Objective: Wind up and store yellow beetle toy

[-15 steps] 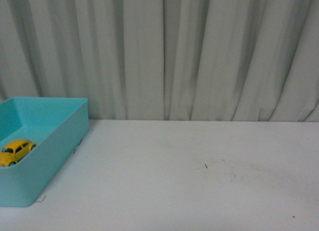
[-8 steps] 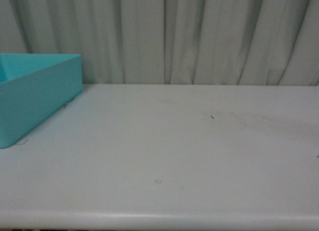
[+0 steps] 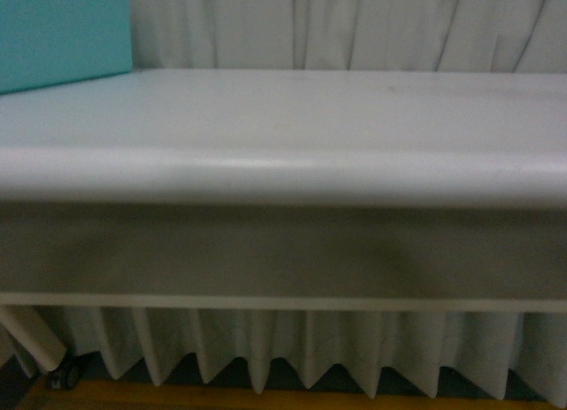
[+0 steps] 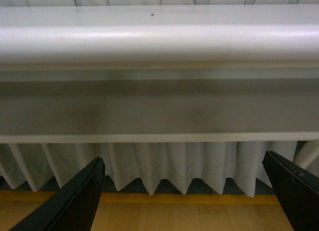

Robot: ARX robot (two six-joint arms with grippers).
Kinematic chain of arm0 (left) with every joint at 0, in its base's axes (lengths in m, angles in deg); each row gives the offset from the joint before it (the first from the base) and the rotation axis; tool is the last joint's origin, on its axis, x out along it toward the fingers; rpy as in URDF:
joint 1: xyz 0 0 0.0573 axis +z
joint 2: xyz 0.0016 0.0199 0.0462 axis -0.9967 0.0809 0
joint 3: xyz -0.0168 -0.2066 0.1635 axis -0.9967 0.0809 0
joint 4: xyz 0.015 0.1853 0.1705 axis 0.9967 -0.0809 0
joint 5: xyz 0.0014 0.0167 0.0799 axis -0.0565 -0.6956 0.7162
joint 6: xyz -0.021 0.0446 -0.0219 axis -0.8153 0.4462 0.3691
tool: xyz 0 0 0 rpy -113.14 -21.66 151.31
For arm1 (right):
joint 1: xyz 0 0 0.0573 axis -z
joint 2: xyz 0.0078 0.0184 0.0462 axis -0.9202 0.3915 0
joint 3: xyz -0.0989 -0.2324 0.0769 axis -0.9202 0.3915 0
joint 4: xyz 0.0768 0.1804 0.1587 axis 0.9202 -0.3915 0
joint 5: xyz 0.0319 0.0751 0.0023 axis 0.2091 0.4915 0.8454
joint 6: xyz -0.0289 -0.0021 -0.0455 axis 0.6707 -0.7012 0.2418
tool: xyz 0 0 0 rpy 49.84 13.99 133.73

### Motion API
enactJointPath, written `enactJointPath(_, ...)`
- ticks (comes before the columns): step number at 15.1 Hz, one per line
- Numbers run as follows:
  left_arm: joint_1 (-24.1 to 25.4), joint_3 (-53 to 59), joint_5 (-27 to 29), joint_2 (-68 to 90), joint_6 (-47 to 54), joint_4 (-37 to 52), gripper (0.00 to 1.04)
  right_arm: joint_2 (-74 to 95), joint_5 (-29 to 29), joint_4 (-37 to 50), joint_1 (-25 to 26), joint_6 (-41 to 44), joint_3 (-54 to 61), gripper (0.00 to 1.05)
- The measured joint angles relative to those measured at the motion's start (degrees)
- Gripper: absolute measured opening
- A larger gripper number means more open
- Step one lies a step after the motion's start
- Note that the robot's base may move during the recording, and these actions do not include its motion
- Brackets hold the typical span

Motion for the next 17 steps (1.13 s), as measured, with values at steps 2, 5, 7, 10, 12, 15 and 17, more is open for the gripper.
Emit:
enactJointPath(2,0.0,0.0,0.0,0.0,0.0,0.0,0.98,0.0,-0.1,0.0,0.0,0.0,0.0,0.98)
enactJointPath(5,0.0,0.0,0.0,0.0,0.0,0.0,0.98,0.0,0.0,0.0,0.0,0.0,0.0,0.98)
enactJointPath(7,0.0,0.0,0.0,0.0,0.0,-0.3,0.98,0.0,0.0,-0.2,0.0,0.0,0.0,0.98)
enactJointPath(10,0.0,0.0,0.0,0.0,0.0,-0.2,0.98,0.0,-0.1,-0.2,0.0,0.0,0.0,0.98)
enactJointPath(12,0.0,0.0,0.0,0.0,0.0,-0.2,0.98,0.0,-0.1,-0.1,0.0,0.0,0.0,0.98)
enactJointPath(15,0.0,0.0,0.0,0.0,0.0,-0.1,0.98,0.0,-0.1,-0.1,0.0,0.0,0.0,0.98)
enactJointPath(17,0.0,0.0,0.0,0.0,0.0,-0.1,0.98,0.0,-0.1,-0.1,0.0,0.0,0.0,0.98)
